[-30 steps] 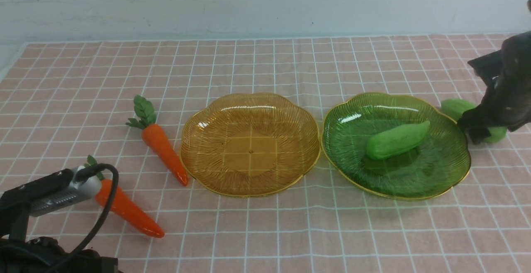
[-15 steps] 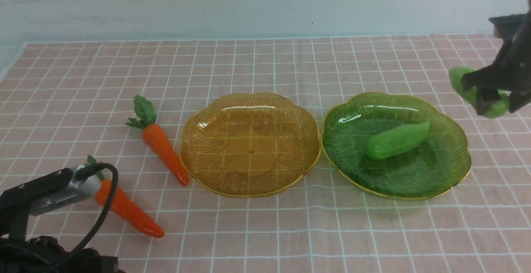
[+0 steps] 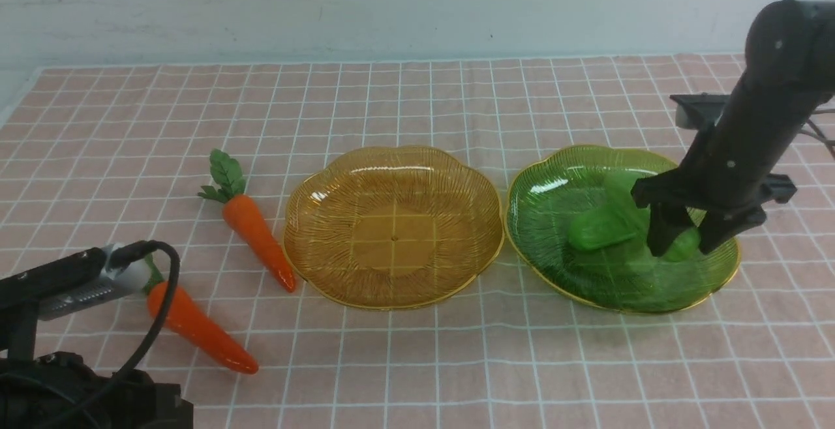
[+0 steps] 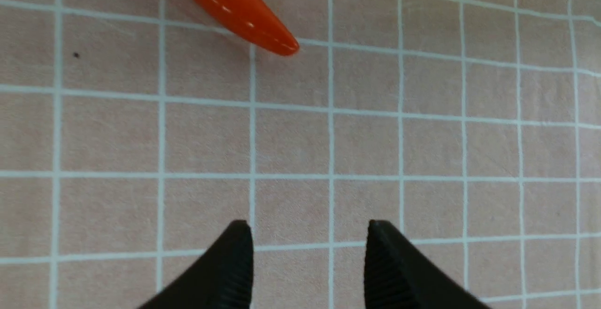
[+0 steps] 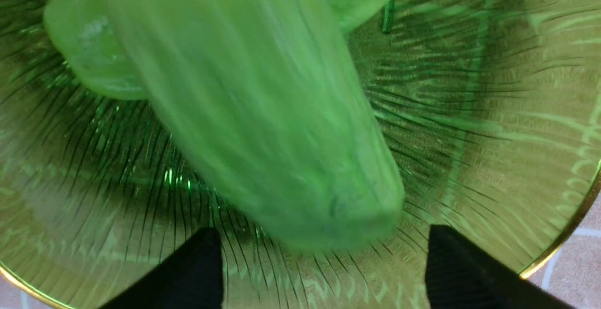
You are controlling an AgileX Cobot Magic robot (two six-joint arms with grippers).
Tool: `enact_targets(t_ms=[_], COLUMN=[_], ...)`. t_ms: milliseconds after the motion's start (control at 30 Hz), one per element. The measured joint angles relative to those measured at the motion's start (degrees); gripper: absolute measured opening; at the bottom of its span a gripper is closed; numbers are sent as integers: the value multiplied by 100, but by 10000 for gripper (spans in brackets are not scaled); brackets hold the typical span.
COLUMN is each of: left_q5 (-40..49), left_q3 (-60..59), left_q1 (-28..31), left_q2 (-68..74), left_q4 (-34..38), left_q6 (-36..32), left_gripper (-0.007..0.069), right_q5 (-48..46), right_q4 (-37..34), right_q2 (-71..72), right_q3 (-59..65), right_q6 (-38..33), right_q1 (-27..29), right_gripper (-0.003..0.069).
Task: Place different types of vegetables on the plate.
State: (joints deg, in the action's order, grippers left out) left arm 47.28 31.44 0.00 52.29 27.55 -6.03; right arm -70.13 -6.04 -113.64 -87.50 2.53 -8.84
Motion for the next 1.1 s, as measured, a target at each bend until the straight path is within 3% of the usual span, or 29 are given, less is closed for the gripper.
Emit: enact_targets(t_ms=[133,300,700,1100], left_q5=[0,-13,-841,-1211], left_q3=[180,365,1021,2327], left_q1=[0,0,0,-1], left_q2=[7,209,2165,4566], left_q4=[-289,-557,-674,-761], left_q6=[321,731,1200,1445], left_gripper=[354,429,462,462], right_q5=[6,11,-58,-89], right_q4=[5,-99,-317,-255], right_q2=[256,1128,2999,3191], right_q3=[191,749,1869,1957], right_q6=[143,142,-130,-198], right_q1=[-1,-1,-1,-1], right_gripper=[637,684,630,579])
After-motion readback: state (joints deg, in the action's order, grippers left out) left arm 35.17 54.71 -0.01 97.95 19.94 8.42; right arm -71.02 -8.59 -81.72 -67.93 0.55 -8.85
